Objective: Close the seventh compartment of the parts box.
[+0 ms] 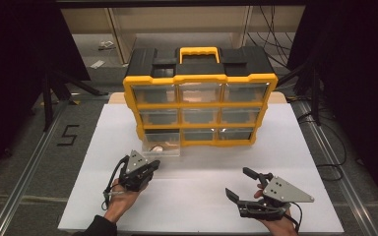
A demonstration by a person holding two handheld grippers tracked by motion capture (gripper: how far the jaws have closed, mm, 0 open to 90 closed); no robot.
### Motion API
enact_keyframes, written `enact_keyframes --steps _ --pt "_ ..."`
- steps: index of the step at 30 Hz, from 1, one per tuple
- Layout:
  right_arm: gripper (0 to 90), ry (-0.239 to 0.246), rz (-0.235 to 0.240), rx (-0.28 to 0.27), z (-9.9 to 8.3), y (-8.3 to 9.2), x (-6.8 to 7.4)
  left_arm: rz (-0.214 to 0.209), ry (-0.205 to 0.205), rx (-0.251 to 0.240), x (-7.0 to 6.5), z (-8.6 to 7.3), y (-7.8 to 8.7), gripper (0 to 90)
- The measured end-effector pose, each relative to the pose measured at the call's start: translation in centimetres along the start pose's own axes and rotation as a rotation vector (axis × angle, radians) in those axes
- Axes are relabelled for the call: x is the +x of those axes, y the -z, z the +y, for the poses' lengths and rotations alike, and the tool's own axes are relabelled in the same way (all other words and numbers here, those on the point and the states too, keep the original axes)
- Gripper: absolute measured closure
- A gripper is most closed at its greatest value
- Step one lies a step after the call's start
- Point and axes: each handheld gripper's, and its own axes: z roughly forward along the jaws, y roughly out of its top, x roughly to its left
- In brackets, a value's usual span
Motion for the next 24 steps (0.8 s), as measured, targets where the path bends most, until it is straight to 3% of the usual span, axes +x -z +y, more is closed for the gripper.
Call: enact_keyframes --steps 24 --pt "19.2 0.000 0.000 0.001 0.0 0.0 0.0 0.010 0.006 0.007 0.5 0.8 -1.7 89.9"
